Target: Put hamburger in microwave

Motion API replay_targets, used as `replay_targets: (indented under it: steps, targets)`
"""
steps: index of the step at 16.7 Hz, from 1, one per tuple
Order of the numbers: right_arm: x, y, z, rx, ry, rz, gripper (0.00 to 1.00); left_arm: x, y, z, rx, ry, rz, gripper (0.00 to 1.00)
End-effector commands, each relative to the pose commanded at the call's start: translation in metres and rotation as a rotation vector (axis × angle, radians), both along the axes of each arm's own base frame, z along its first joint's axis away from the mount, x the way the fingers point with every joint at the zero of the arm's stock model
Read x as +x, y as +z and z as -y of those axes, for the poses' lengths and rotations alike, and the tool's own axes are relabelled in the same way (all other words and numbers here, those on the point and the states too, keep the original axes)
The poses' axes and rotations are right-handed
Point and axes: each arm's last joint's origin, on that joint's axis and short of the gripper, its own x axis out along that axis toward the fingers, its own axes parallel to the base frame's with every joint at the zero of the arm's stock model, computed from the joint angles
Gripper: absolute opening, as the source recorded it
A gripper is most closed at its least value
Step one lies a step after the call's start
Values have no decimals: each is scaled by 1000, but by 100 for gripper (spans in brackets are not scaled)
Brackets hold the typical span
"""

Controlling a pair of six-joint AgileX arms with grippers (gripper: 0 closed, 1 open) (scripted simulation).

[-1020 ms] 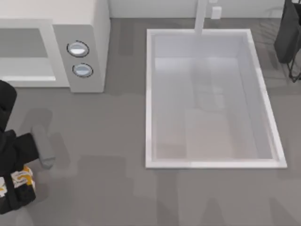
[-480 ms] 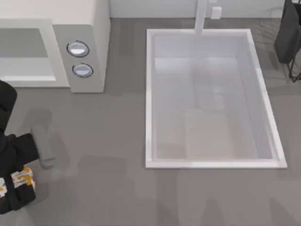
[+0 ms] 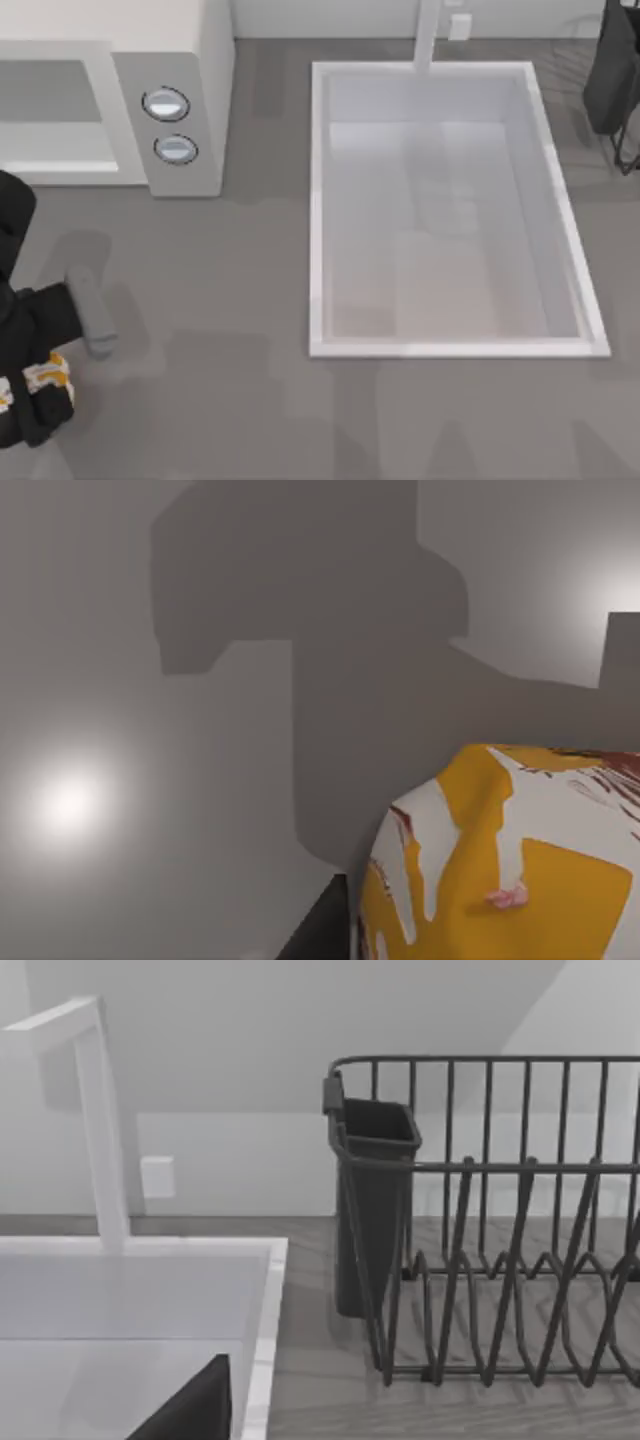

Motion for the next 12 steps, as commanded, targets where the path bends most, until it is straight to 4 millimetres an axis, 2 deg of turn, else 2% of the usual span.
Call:
replay_targets:
  steps: [3, 9, 12]
  targets:
    - [0, 0, 0, 0, 0, 0, 100, 6, 17, 0, 1, -6, 7, 0]
    - [0, 0, 0, 0, 0, 0, 100, 2, 81, 0, 2, -4, -24, 0]
    - [0, 0, 0, 0, 0, 0, 100, 0, 99, 0, 0, 1, 0, 0]
